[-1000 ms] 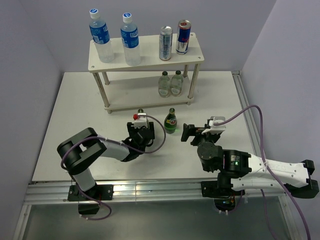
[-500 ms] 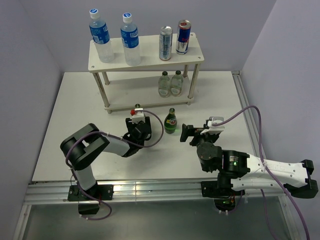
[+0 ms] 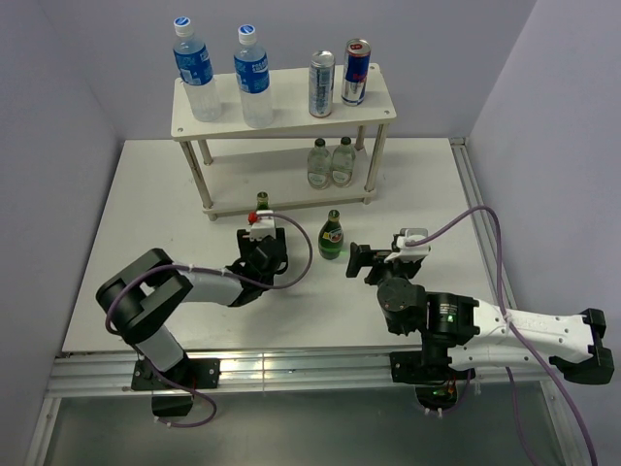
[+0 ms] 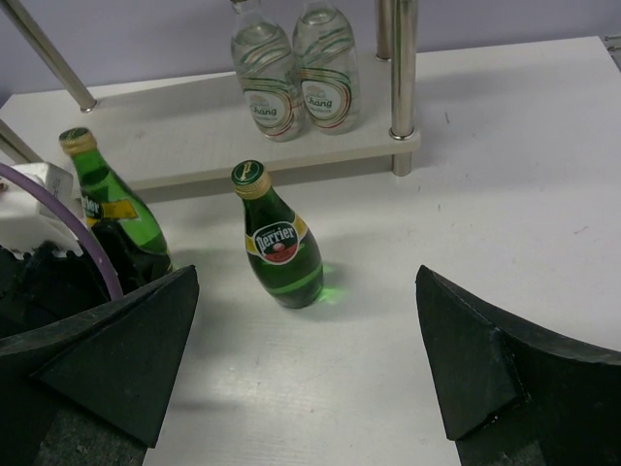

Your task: Place and organize the beverage onto the shelf

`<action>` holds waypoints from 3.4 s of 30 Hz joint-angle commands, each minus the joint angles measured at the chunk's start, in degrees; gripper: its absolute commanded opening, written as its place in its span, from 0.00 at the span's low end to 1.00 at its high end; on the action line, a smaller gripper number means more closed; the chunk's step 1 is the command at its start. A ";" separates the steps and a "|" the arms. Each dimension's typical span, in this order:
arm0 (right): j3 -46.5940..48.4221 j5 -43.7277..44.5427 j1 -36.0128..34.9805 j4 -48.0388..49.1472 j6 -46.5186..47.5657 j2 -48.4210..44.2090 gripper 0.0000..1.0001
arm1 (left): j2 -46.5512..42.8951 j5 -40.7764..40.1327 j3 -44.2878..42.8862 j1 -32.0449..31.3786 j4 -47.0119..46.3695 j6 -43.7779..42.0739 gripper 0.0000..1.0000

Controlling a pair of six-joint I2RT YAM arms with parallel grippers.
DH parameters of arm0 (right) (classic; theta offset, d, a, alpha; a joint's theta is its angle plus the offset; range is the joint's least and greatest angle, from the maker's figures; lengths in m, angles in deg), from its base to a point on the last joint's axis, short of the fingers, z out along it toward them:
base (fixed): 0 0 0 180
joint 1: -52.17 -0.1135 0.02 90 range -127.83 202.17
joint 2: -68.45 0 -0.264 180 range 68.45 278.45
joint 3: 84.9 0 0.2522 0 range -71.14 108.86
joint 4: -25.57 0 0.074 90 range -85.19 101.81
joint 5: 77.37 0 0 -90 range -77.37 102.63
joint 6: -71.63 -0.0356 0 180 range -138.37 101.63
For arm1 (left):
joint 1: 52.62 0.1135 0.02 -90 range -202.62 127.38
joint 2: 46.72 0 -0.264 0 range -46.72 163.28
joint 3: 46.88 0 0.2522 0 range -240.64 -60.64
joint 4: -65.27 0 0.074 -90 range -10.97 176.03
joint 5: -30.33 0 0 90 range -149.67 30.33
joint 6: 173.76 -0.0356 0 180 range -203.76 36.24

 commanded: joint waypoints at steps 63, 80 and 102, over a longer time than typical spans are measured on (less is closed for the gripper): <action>-1.81 -1.33 1.93 3.39 0.17 0.18 1.00 | 12.95 22.24 -22.52 12.89 20.06 5.90 0.91; -2.07 -3.79 3.25 5.06 0.43 2.46 1.00 | 12.95 18.64 -23.04 13.07 18.30 4.85 0.70; -2.34 -4.49 3.34 6.20 0.34 3.69 1.00 | -1.73 8.90 -12.06 13.07 9.25 2.04 0.00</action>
